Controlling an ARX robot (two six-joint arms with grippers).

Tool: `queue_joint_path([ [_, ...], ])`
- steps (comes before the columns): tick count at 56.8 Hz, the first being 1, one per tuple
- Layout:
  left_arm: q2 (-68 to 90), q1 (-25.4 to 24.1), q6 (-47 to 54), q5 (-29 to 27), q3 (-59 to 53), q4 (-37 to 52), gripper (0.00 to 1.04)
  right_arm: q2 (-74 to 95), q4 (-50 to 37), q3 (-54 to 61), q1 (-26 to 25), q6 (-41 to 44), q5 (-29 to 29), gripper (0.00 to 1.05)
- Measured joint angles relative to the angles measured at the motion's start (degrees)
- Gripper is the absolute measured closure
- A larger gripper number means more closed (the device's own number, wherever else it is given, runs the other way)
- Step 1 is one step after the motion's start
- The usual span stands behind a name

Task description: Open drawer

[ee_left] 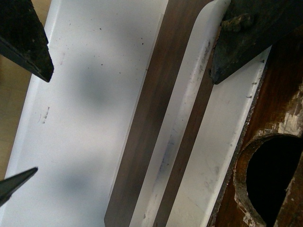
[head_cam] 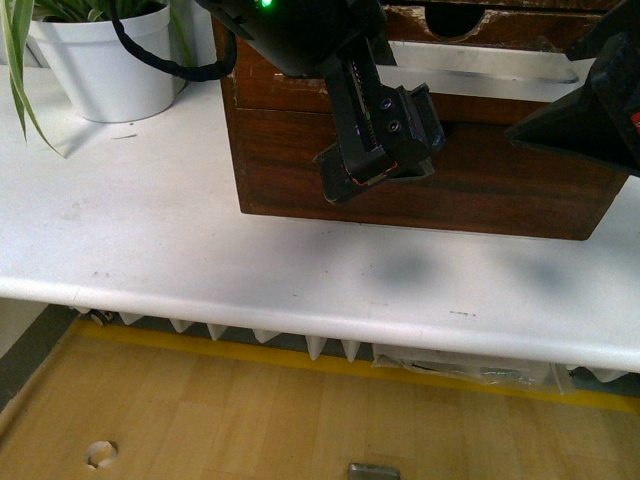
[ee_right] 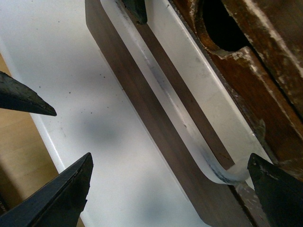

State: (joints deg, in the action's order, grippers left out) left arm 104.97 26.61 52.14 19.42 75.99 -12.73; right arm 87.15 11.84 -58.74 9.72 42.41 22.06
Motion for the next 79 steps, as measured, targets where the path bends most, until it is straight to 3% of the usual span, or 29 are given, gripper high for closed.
queue_joint_path([
  [27, -0.28, 0.04, -1.18, 0.85, -0.33, -0.35, 0.06, 3.8, 0.04, -1.73, 1.7, -0.87, 1.27, 0.09],
  [51, -2.73, 0.13, 4.28, 2.49, -0.57, -8.48, 0.06, 3.58, 10.6, -3.74, 2.1, 4.9, 4.39, 0.09],
  [79, -12.41, 1.75, 12.98, 4.31, -9.18, -18.1, 0.06, -2.95, 20.17, 0.92, 5.42, 8.37, 7.63, 0.09],
])
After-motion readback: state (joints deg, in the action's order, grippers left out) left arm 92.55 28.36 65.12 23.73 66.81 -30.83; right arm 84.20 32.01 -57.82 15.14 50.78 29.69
